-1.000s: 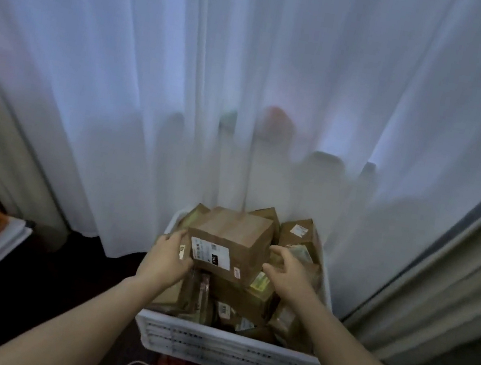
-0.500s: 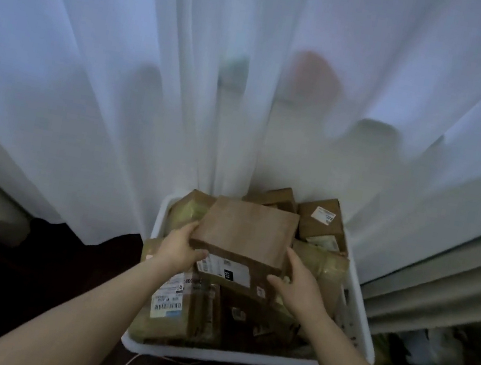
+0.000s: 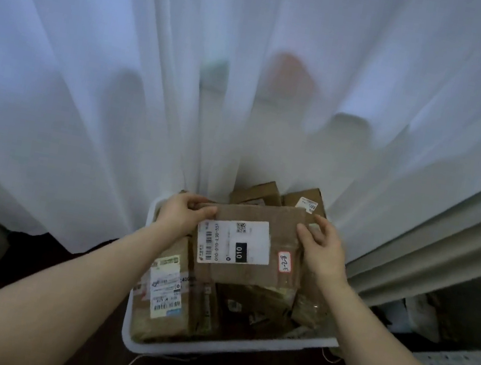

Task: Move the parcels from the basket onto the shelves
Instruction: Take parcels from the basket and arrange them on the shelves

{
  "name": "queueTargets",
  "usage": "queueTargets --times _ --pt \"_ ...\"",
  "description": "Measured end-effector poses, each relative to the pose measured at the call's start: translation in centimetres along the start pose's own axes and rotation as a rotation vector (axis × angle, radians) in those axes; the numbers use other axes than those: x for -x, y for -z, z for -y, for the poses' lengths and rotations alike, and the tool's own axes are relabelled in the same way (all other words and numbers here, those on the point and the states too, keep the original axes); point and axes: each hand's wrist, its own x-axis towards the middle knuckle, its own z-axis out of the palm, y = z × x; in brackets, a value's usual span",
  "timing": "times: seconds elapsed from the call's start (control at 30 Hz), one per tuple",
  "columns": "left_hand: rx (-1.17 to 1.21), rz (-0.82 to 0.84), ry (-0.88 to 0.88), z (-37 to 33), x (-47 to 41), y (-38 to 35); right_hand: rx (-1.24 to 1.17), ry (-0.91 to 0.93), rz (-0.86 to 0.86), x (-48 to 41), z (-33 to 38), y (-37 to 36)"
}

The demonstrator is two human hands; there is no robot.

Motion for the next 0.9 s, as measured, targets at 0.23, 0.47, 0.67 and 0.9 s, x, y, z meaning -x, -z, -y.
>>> queueTargets --times 0.23,0.47,0.67,0.9 --pt "0.085 -0.021 -0.015 -5.2 5.5 -0.6 -0.245 -0.109 0.096 3.3 3.7 5.7" --pt "0.227 -0.003 -0.124 -9.5 10.4 -0.9 -0.348 -0.03 0.13 6.6 5.1 9.4" --pt "0.21 0.111 -0.233 -13.1 14.3 -0.9 -0.418 0.023 0.116 9.0 4.9 11.5" --pt "-0.004 0.101 -0.408 -16.7 17.5 -0.9 -0.388 -0.02 0.251 10.6 5.2 14.1"
